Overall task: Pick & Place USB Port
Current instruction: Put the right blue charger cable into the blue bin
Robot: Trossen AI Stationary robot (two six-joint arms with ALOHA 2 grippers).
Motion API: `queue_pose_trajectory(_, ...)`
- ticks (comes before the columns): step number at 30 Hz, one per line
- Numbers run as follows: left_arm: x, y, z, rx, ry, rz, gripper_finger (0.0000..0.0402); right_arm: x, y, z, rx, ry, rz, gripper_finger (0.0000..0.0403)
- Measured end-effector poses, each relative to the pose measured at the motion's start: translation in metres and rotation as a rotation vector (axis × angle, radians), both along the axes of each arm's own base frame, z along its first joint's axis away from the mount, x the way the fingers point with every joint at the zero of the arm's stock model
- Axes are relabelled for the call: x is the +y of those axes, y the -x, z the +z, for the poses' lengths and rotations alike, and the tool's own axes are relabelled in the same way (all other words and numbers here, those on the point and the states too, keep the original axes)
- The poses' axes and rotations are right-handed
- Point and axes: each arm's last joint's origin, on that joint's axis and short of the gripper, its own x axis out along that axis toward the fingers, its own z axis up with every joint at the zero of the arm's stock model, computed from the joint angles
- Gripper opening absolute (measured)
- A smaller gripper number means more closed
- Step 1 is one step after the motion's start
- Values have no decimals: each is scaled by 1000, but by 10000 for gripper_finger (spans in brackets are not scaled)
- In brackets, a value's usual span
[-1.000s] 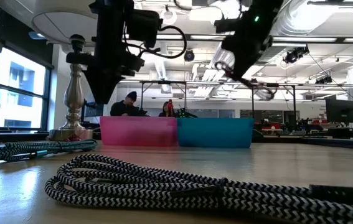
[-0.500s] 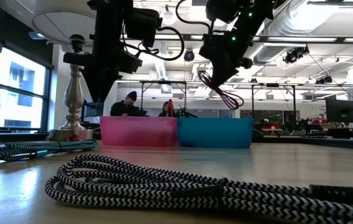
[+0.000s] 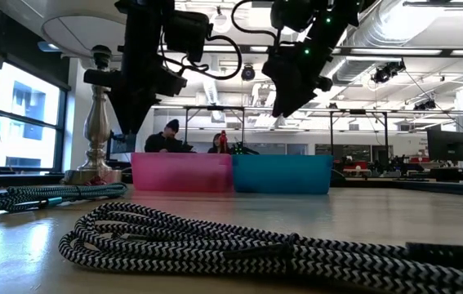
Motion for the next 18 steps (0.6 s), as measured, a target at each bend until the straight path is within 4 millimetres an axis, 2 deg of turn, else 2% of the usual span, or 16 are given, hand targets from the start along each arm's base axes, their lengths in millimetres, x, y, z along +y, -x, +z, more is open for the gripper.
queue_pose_trajectory(3, 0, 0, 0, 3, 1, 0, 104, 1, 4, 0, 67, 0, 31, 204)
queue_pose_trajectory(9, 0, 2, 0, 17, -1, -1, 104, 16, 34, 7, 263, -153, 52, 207)
queue_pose_trajectory(13, 1, 1, 0, 20, -38, -4, 104, 38, 51, 15, 317, -289, 83, 208)
queue_pose_trajectory(18, 2, 0, 0, 4, -57, -2, 104, 76, 67, 23, 354, -494, 83, 208)
